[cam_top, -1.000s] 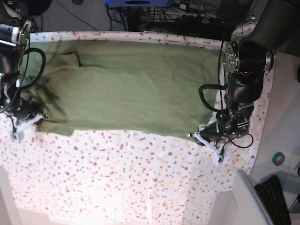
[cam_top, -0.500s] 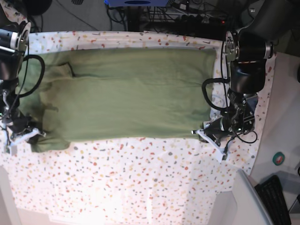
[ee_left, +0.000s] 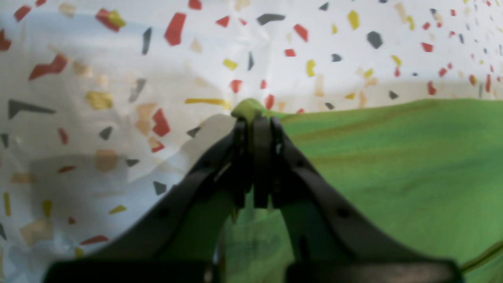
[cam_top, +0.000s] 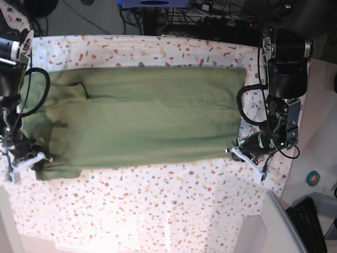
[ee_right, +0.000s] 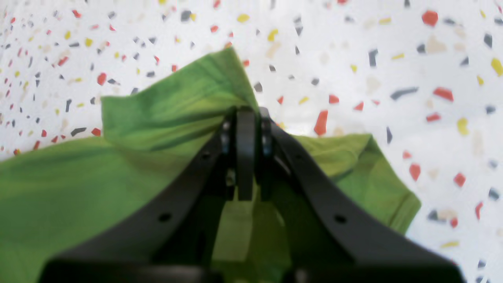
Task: Layout the t-shirt on the table in an organized manner, then fold the t-shirt properly
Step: 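Fold the shirt side inward lengthwise with both grippers, then hold the folded shirt ends with both grippers and pull them apart, then release and regrasp the shirt ends with both grippers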
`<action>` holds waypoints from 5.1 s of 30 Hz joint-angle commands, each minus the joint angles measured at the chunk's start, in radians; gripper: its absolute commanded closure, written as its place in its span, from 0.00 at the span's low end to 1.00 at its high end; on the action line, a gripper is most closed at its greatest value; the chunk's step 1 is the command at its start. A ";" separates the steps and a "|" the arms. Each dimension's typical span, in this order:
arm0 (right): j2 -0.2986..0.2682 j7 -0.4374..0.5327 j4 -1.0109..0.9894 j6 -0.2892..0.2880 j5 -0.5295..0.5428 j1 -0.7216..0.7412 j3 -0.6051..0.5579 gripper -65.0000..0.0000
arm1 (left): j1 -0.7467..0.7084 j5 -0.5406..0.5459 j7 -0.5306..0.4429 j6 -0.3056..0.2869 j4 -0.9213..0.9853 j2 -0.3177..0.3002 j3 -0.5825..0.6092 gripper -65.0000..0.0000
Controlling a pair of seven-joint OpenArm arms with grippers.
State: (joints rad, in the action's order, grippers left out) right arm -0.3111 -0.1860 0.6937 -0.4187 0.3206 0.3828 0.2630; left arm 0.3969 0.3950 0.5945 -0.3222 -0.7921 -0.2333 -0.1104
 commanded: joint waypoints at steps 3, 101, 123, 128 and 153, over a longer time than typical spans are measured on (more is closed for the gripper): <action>-0.026 0.075 0.017 -0.007 0.013 0.049 -0.109 1.00 | 0.023 0.009 -0.014 -0.005 -0.037 -0.010 -0.002 1.00; -0.023 -0.381 0.861 -0.001 0.015 -0.592 0.129 1.00 | -0.577 0.011 0.354 -0.008 -0.952 -0.030 -0.053 1.00; -0.003 -0.373 0.725 -0.001 0.016 -0.588 0.131 1.00 | -0.628 0.008 0.350 -0.008 -0.907 -0.025 -0.045 1.00; -0.003 -0.373 0.709 -0.001 0.016 -0.588 0.132 1.00 | -0.646 0.009 0.353 -0.008 -0.907 -0.025 -0.045 1.00; -0.023 -0.462 0.620 0.001 0.012 -0.462 0.223 0.57 | -0.671 0.009 0.356 -0.007 -0.993 -0.030 -0.059 0.52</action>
State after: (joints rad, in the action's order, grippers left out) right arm -0.3054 -0.6659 1.2972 -0.4191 0.3260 -0.0921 0.4786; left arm -0.2817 0.3954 0.9627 -0.3264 -1.7664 -0.2550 -0.1658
